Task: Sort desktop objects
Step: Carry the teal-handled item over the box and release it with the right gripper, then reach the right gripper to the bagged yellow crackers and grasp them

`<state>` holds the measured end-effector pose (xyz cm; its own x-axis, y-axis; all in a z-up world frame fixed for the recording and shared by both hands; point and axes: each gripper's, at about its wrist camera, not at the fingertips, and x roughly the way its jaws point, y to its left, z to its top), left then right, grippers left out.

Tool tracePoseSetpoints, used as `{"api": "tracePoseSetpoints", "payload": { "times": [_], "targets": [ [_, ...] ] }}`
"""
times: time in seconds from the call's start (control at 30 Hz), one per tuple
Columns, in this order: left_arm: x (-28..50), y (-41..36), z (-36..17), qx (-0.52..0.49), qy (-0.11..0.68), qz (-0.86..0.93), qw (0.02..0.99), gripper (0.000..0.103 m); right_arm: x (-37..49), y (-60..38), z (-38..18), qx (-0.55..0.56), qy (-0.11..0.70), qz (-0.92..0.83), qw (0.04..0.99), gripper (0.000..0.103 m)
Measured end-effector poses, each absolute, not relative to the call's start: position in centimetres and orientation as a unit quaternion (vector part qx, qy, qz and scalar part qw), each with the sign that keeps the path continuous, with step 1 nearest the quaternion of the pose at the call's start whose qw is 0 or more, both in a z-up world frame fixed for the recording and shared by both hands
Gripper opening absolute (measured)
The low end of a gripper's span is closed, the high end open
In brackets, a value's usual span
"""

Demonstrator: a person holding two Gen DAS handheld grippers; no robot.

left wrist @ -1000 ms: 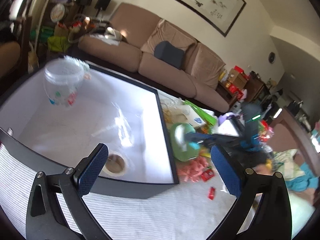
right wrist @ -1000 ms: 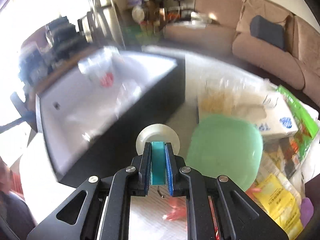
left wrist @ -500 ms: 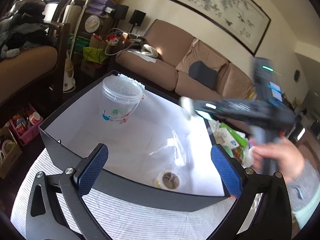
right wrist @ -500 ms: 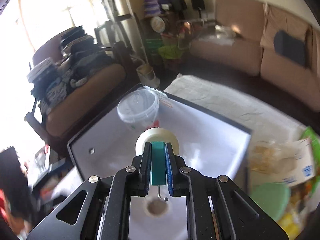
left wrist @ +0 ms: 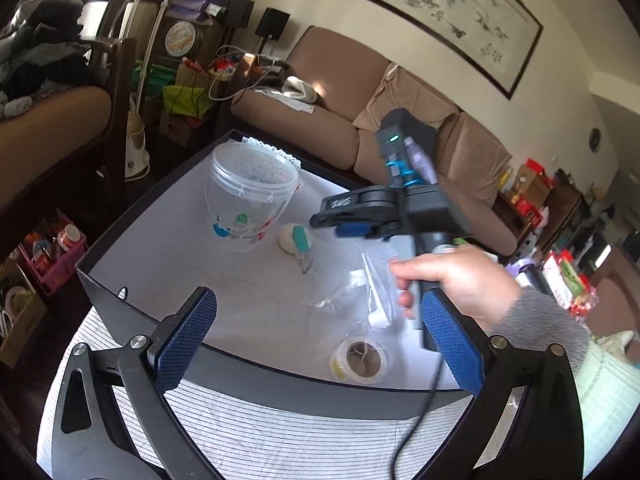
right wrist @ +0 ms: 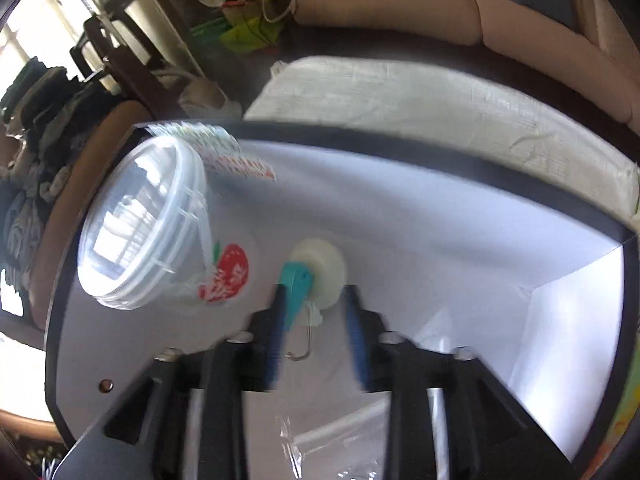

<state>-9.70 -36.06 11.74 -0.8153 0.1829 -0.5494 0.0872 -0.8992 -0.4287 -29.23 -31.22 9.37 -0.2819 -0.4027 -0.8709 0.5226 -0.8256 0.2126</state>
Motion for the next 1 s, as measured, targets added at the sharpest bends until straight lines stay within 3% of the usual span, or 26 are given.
{"api": "tracePoseSetpoints", "payload": {
  "times": [0.17, 0.27, 0.33, 0.37, 0.63, 0.93, 0.97, 1.0],
  "targets": [
    [-9.5, -34.7, 12.2, -0.296, -0.204, 0.933, 0.031, 0.103, -27.2, -27.7, 14.4, 0.450, 0.072, -0.823, 0.338, 0.041],
    [-9.5, -33.9, 12.4, -0.291, -0.200, 0.935, 0.034, 0.103, -26.5, -23.3, 17.9, 0.393, 0.076, -0.850, 0.343, 0.052],
    [-9.6, -33.1, 12.5, -0.287, -0.199, 0.936, 0.039, 0.103, -27.0, -20.2, 18.9, 0.371, 0.089, -0.870, 0.312, 0.067],
    [-9.7, -32.7, 12.6, -0.287, -0.198, 0.937, 0.042, 0.103, -27.8, -18.5, 18.9, 0.370, 0.091, -0.878, 0.291, 0.067],
    [-10.8, -29.1, 12.7, -0.289, -0.177, 0.939, 0.064, 0.103, -32.6, -8.8, 14.0, 0.427, 0.023, -0.879, 0.211, 0.067],
    [-11.3, -26.8, 12.3, -0.308, -0.132, 0.939, 0.071, 0.103, -36.1, -9.8, 8.6, 0.472, 0.033, -0.863, 0.176, 0.067],
    [-11.4, -26.7, 12.2, -0.310, -0.129, 0.939, 0.072, 0.103, -36.4, -10.0, 8.1, 0.481, 0.038, -0.859, 0.170, 0.064],
    [-11.4, -26.7, 12.2, -0.311, -0.127, 0.939, 0.072, 0.103, -36.6, -10.1, 7.7, 0.487, 0.040, -0.857, 0.166, 0.048]
  ]
}}
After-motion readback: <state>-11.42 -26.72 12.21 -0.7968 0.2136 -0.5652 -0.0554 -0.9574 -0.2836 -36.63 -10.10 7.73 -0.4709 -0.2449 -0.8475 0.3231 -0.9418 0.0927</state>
